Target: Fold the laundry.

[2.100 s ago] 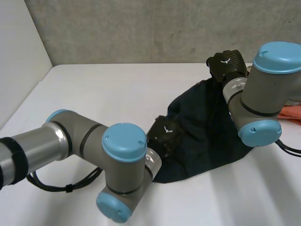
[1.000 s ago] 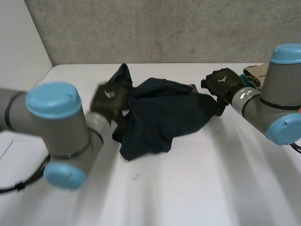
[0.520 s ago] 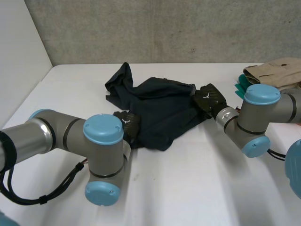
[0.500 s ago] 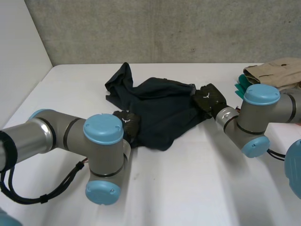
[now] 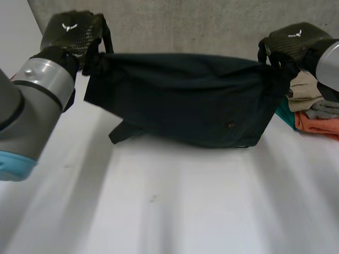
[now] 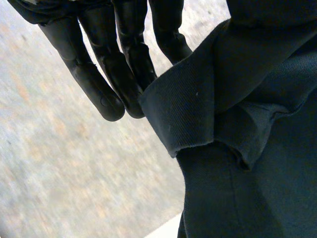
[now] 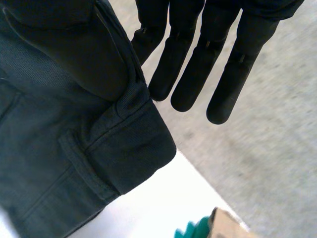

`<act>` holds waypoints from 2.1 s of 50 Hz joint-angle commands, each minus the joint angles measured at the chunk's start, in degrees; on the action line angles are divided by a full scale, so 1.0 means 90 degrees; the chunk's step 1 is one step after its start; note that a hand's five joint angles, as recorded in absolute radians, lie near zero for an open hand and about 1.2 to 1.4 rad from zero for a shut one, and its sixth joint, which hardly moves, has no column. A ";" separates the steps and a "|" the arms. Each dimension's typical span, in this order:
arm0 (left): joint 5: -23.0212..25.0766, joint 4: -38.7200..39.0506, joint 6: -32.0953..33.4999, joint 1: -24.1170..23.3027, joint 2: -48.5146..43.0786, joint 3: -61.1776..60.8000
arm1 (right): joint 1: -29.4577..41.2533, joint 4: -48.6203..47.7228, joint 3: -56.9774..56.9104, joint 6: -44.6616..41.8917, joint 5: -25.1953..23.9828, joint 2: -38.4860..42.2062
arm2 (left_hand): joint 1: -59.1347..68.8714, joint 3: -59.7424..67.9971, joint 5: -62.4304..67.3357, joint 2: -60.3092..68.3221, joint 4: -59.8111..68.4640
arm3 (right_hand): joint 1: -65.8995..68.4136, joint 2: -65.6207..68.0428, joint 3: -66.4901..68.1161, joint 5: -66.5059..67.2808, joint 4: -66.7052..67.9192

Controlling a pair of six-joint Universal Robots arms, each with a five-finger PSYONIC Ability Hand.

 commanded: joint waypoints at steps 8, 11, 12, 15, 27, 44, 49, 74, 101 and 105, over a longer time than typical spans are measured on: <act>-0.0050 -0.0703 0.0335 0.0009 -0.2500 0.1355 | 0.0775 0.0273 -0.0517 -0.0747 0.0774 0.1731 | 0.1638 0.1429 0.1563 0.1333 0.1284 | 0.1894 0.1394 0.1331 0.1398 0.1269; -0.0149 -0.0468 0.0424 0.0048 -0.3000 0.2138 | 0.1000 -0.0265 -0.1035 -0.0737 0.1078 0.2153 | 0.1638 0.1429 0.1563 0.1333 0.1284 | 0.1894 0.1394 0.1331 0.1398 0.1269; -0.0159 -0.0245 0.0444 0.0077 -0.3186 0.2760 | 0.1126 -0.0760 -0.1453 -0.0679 0.1292 0.2347 | 0.1638 0.1429 0.1563 0.1333 0.1284 | 0.1894 0.1394 0.1331 0.1398 0.1269; -0.0081 0.0312 0.0376 0.0146 -0.3334 0.3652 | 0.1264 -0.1670 -0.2090 -0.0464 0.1635 0.2466 | 0.1638 0.1429 0.1563 0.1333 0.1284 | 0.1894 0.1394 0.1331 0.1398 0.1269; -0.0335 0.3695 -0.1705 0.0586 -0.2846 0.3539 | 0.1557 -0.6243 -0.1479 0.0601 0.2125 0.1725 | 0.1638 0.1429 0.1563 0.1333 0.1284 | 0.1894 0.1394 0.1331 0.1398 0.1269; 0.0280 0.3449 -0.1432 0.0537 -0.2816 -0.0426 | 0.1567 -0.5756 0.0505 0.0474 0.1002 0.2836 | 0.1638 0.1429 0.1563 0.1333 0.1284 | 0.1894 0.1394 0.1331 0.1398 0.1269; 0.0349 0.3313 -0.0721 0.0420 -0.2875 -0.1421 | 0.1392 -0.5201 0.1002 -0.0333 0.1039 0.3452 | 0.1638 0.1429 0.1563 0.1333 0.1284 | 0.1894 0.1394 0.1331 0.1398 0.1269; 0.1013 -0.2339 0.0999 0.0322 -0.0346 -0.2820 | 0.0845 0.1134 0.2536 -0.2952 0.1157 0.0758 | 0.1638 0.1429 0.1563 0.1333 0.1284 | 0.1894 0.1394 0.1331 0.1398 0.1269; -0.0061 -0.0119 0.1195 -0.0059 -0.3086 0.1335 | 0.0717 -0.1551 0.1571 -0.0915 0.1392 0.1733 | 0.1638 0.1429 0.1563 0.1333 0.1284 | 0.1894 0.1394 0.1331 0.1398 0.1269; -0.0110 0.0138 0.1624 -0.0088 -0.4150 0.2614 | 0.0766 -0.2859 0.1444 -0.0718 0.1391 0.2182 | 0.1638 0.1429 0.1563 0.1333 0.1284 | 0.1894 0.1394 0.1331 0.1398 0.1269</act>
